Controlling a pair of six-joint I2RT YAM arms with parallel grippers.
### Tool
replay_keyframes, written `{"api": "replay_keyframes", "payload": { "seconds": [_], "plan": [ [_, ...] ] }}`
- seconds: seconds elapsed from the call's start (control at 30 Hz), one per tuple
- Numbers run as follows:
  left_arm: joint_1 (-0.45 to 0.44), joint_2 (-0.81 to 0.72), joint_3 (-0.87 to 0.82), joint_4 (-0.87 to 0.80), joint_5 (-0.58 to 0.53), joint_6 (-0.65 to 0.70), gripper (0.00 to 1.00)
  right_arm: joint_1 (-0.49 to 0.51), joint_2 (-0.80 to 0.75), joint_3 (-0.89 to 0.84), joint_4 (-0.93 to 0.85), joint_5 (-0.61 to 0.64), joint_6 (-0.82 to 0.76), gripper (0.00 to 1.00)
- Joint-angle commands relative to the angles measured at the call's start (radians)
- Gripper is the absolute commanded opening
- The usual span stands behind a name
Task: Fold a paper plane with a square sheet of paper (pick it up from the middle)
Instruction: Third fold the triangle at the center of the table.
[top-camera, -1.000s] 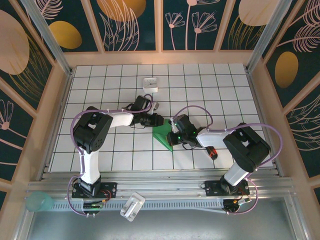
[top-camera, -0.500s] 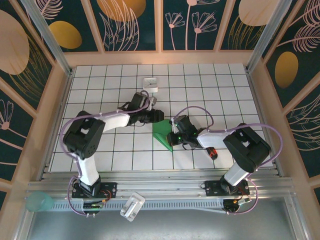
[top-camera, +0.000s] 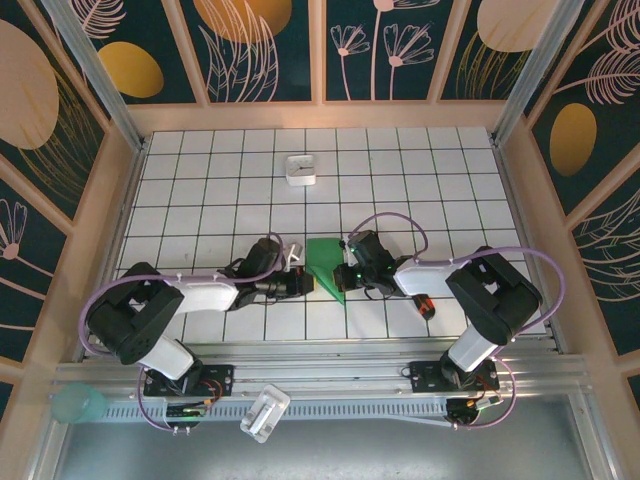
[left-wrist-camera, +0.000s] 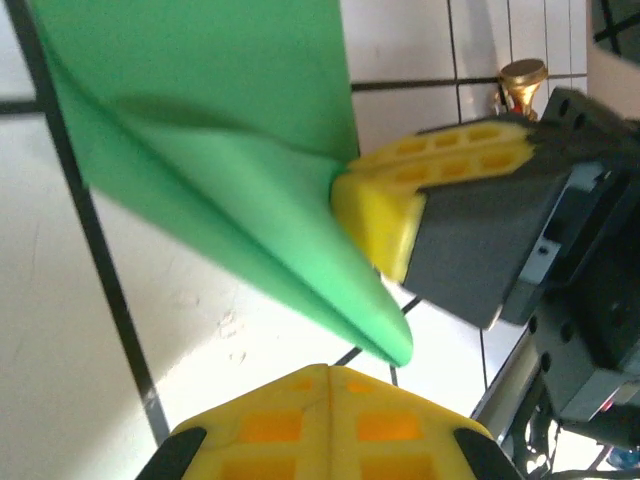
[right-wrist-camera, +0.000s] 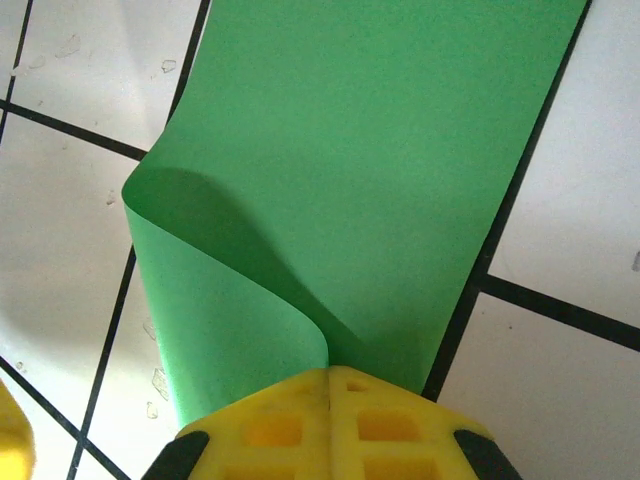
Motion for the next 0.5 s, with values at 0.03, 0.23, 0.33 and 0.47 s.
{"api": "replay_keyframes", "payload": {
  "seconds": [0.03,0.23,0.33,0.47],
  "plan": [
    [-0.047,-0.03,-0.061,0.211,0.02,-0.162,0.0,0.007,0.068,-0.038,-0.136,-0.001,0.041,0.0],
    [-0.104,0.0,-0.088,0.282,-0.027,-0.266,0.0,0.006,0.088,-0.034,-0.152,0.006,0.048,0.0],
    [-0.123,0.028,-0.074,0.297,-0.036,-0.297,0.0,0.006,0.094,-0.025,-0.156,0.001,0.05,0.0],
    [-0.148,0.074,-0.048,0.316,-0.034,-0.33,0.0,0.004,0.113,-0.009,-0.167,-0.001,0.048,0.0]
  ]
}}
